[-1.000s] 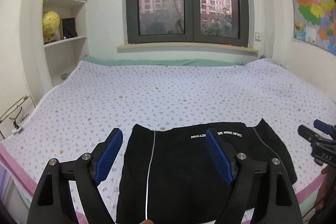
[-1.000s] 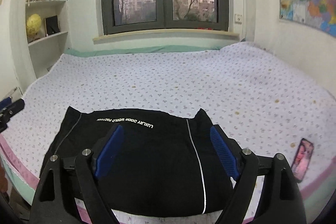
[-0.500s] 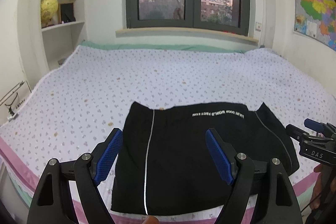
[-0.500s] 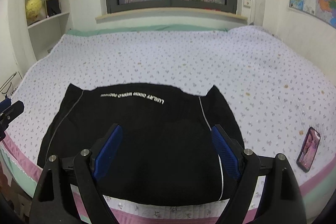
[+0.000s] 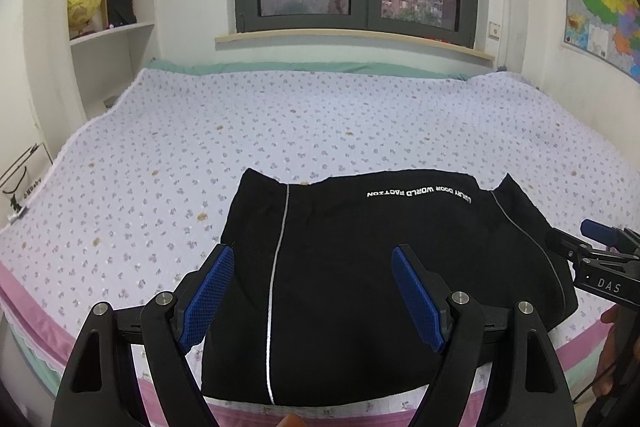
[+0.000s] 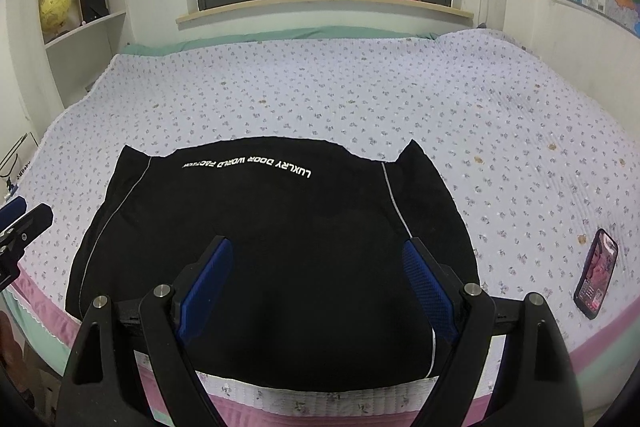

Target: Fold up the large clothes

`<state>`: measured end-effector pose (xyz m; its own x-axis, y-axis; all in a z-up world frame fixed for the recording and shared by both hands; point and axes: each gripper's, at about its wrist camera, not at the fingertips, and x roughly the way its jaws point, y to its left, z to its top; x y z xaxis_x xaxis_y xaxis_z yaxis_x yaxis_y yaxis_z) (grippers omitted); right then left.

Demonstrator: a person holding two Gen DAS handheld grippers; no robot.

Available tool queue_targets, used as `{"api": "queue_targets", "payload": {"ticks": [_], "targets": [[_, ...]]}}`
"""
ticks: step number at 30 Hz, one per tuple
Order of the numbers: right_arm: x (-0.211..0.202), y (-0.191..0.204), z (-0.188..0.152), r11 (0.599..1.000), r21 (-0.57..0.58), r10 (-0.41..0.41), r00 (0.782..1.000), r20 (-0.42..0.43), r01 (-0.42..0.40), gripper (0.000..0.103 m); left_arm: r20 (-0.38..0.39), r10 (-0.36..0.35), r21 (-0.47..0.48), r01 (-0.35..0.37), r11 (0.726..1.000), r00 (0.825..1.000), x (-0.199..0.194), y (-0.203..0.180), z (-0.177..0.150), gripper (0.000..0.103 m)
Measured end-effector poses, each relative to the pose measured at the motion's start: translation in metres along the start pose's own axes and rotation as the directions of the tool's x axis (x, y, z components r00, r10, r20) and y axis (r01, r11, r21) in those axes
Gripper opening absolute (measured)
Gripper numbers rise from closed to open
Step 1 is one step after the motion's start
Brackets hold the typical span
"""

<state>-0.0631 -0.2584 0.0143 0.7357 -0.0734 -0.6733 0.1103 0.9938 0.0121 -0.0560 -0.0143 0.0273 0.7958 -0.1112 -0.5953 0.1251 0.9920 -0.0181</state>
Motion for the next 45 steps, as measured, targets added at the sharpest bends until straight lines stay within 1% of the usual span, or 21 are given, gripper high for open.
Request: {"api": "queue_targets", "payload": {"ticks": [6,22,45], "targets": [[0.003,0.001,-0.001,1.0,-0.002,-0.001,1.0,-0.011,0.001,0.088,-0.01,-0.013,0.008,0.013,1.0,1.0,0.004,-0.001,-0.001,0.082],[0.005,0.002,-0.003,1.0,-0.014,-0.004,1.0,-0.019,0.004,0.088,-0.02,-0.021,0.019,0.021,1.0,1.0,0.008,-0.002,-0.002,0.082],[0.017,-0.003,-0.003,1.0,0.002,-0.002,0.999,-0.043,0.002,0.088,-0.047,-0.021,0.035,0.023,0.999,0.999,0.02,-0.01,-0.005,0.082]]}}
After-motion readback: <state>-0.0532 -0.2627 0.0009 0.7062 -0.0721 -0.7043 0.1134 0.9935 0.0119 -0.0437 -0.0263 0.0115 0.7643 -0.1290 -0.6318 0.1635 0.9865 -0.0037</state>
